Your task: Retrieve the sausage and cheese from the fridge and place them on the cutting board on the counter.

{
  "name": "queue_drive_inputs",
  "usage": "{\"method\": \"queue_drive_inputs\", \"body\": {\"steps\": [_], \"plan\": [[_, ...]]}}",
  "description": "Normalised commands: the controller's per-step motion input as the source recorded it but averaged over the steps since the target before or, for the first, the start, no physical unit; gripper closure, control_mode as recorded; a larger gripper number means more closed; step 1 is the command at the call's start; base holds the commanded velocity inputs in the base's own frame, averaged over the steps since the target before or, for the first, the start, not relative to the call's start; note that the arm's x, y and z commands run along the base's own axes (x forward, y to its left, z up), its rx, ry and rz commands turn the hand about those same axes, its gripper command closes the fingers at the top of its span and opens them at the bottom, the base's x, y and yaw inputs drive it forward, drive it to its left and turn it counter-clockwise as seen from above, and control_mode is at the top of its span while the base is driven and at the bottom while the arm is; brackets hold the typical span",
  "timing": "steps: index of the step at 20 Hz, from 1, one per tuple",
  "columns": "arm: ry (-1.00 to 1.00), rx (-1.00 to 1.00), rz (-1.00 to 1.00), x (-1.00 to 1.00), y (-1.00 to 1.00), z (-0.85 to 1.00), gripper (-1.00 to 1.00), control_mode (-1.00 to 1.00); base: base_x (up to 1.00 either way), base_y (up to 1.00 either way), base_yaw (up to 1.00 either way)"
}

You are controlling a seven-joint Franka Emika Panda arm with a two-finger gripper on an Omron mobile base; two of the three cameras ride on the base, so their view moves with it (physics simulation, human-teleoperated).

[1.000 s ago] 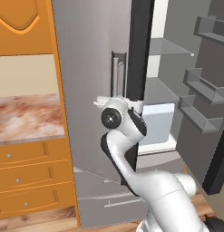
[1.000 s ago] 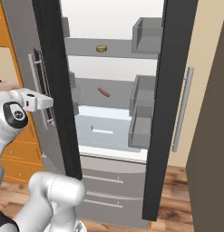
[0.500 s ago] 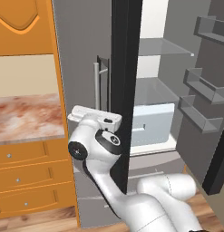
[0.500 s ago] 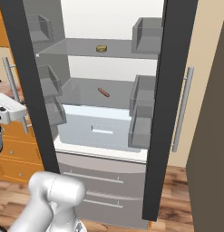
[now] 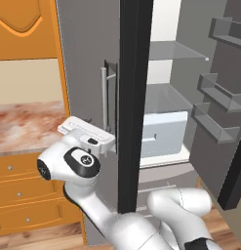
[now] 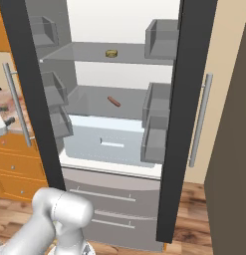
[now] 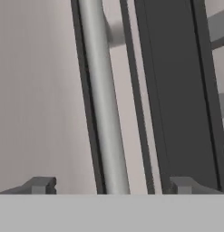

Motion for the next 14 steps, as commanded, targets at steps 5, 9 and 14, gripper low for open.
{"method": "queue_drive_inputs", "body": {"steps": [5, 9, 14], "plan": [[-0.19, 0.00, -0.18, -1.00, 0.09, 0.02, -1.00, -1.00, 0.00, 0.00, 0.00], [-0.19, 0.01, -0.07, -1.00, -0.29, 0.06, -1.00, -1.00, 0.00, 0.00, 0.00], [-0.07, 0.10, 0.06, -0.38, -0.43, 0.00, -1.00, -1.00, 0.00, 0.00, 0.00]]}}
